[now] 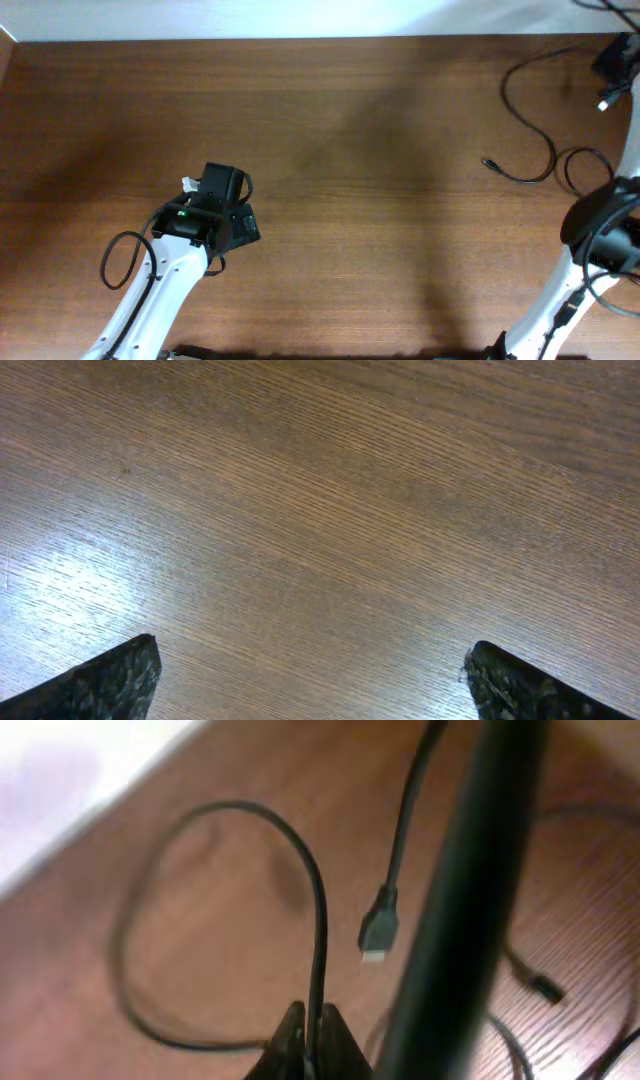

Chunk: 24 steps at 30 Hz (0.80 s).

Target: Untangle cables

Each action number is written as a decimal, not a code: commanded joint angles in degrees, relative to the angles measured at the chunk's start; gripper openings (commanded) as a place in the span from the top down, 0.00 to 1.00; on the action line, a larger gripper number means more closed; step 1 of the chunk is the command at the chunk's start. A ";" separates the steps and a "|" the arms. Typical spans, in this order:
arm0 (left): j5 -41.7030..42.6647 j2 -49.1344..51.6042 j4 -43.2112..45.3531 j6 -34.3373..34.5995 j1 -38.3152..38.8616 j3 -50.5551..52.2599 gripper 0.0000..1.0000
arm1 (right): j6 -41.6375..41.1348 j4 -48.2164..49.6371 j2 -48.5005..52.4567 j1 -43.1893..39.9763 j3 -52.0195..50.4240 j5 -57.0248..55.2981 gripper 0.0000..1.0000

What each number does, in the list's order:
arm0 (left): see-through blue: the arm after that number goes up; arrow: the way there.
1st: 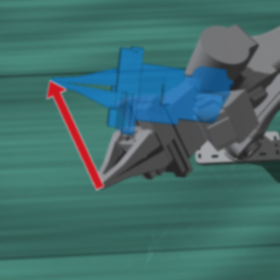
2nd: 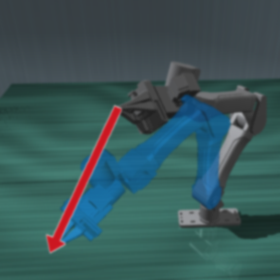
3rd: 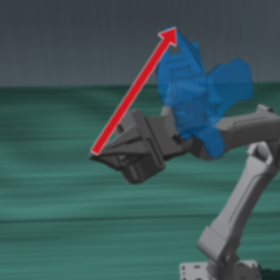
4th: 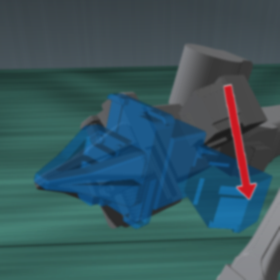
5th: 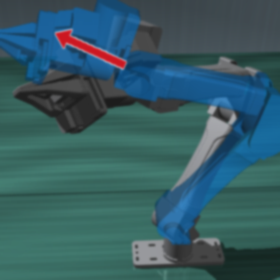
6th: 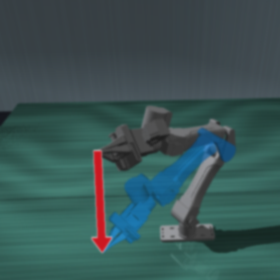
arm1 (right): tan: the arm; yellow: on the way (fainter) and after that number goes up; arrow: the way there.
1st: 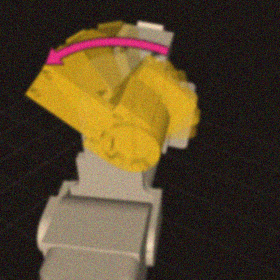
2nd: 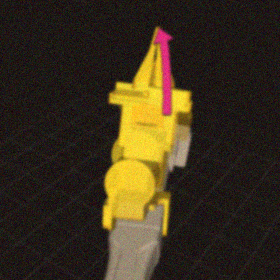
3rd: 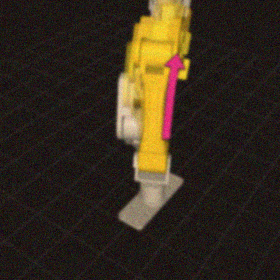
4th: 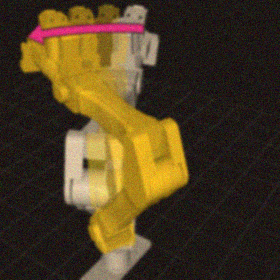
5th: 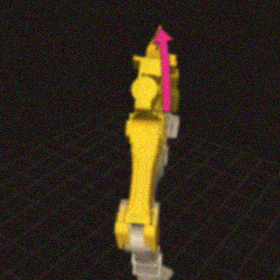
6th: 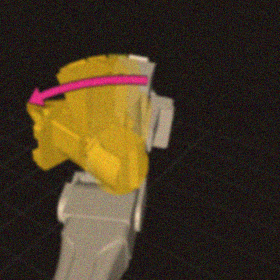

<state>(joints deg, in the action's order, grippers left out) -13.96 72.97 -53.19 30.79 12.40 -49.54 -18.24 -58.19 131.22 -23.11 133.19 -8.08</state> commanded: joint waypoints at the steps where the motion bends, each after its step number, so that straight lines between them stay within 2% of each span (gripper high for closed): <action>1: -0.22 0.09 -0.04 -0.90 -0.20 -0.02 0.01 | 4.76 -3.02 2.91 0.22 0.09 8.57 0.38; 2: -0.22 0.09 -0.04 -0.90 -0.20 -0.02 0.01 | 4.74 -4.13 2.99 0.22 0.09 8.96 0.15; 3: -0.22 0.09 -0.04 -0.90 -0.20 -0.02 0.01 | 4.76 -5.16 2.97 0.22 0.11 8.98 0.02; 5: -0.22 0.09 -0.04 -0.90 -0.20 -0.02 0.02 | 7.45 -9.25 2.47 -0.04 0.24 11.96 0.01; 6: -0.22 0.09 -0.04 -0.90 -0.20 -0.02 0.01 | 12.55 -11.23 1.44 -0.22 0.24 19.69 0.01; 8: -0.22 0.09 -0.04 -0.90 -0.20 -0.02 0.01 | 16.90 -14.34 -1.36 -0.22 0.79 28.63 0.01; 10: -0.22 0.09 -0.04 -0.90 -0.20 -0.02 0.01 | 17.92 -17.14 -6.10 -0.09 1.03 33.35 0.01; 14: -0.22 0.09 -0.04 -0.90 -0.20 -0.02 0.01 | 20.68 -23.67 -21.73 1.38 1.03 31.41 0.01; 17: -0.22 0.09 -0.04 -0.90 -0.20 -0.02 0.01 | 23.63 -32.92 -32.17 5.22 1.03 30.08 0.01; 20: -0.22 0.09 -0.04 -0.90 -0.20 -0.02 0.01 | 23.61 -39.12 -34.80 7.74 0.96 30.12 0.01; 24: -0.22 0.09 -0.04 -0.90 -0.20 -0.02 0.01 | 23.61 -39.12 -34.32 7.82 0.85 30.12 0.01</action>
<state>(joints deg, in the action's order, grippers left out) -13.96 72.97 -53.21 30.79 12.40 -49.54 4.75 -96.97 96.71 -15.53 134.04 22.37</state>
